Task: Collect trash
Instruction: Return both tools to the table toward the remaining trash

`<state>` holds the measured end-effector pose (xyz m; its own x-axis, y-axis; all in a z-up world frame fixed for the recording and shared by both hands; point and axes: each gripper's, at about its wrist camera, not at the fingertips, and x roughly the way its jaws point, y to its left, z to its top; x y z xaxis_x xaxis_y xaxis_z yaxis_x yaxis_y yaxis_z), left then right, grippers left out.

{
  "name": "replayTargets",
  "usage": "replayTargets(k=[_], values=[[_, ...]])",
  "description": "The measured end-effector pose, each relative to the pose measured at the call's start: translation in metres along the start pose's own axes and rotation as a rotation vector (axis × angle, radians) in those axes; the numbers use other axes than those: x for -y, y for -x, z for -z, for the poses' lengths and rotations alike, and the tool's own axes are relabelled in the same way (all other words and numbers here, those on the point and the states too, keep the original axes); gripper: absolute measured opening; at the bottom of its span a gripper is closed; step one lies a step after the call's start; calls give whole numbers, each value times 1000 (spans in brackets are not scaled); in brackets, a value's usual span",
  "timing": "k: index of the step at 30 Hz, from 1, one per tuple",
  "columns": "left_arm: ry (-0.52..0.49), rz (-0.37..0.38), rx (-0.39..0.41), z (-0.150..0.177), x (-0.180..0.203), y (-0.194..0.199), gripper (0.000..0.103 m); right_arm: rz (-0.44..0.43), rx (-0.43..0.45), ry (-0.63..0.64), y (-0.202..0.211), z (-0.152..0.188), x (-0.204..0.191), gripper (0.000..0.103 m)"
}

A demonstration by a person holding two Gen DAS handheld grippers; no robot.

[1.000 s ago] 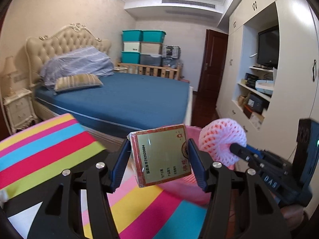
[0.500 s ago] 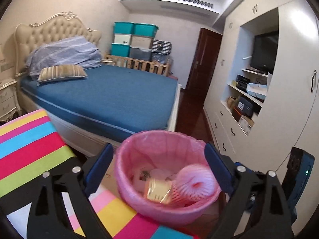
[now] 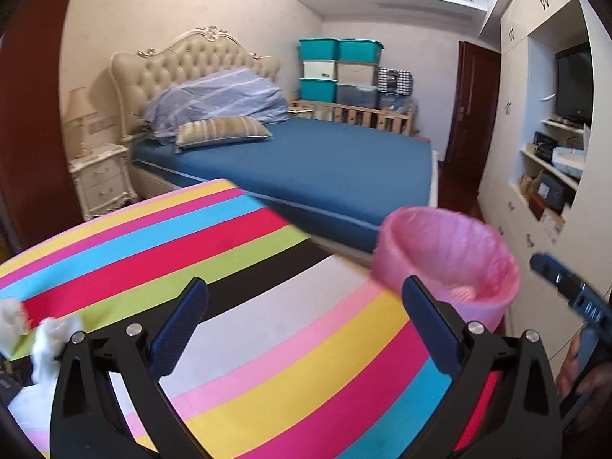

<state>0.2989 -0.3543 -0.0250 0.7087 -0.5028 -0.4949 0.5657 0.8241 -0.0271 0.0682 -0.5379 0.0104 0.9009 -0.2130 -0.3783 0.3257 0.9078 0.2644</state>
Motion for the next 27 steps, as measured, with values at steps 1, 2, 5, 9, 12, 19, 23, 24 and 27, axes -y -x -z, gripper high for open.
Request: replayTargets(k=[1,2,5,9,12,19,23,24,27], values=[[-9,-21,3,5,-7,7,98,-21,-7,13,-1,0,-9,67],[-20,-51,3,11,-17,17,98,-39,-14,27,-2,1,-19,67],[-22,-104,4,24,-39,38,98,-89,-39,61,-9,2,-45,67],[2,-184,4,43,-78,68,98,-158,-89,110,-21,12,-87,67],[25,-241,3,56,-103,86,98,-215,-132,149,-31,21,-122,67],[91,-369,-7,88,-163,132,98,-308,-191,233,-41,41,-194,67],[129,-441,-8,102,-192,156,98,-342,-233,263,-49,54,-233,67],[142,-465,-5,106,-202,164,98,-349,-241,273,-50,56,-242,67],[171,-531,-3,111,-220,178,98,-374,-281,303,-59,64,-277,67]])
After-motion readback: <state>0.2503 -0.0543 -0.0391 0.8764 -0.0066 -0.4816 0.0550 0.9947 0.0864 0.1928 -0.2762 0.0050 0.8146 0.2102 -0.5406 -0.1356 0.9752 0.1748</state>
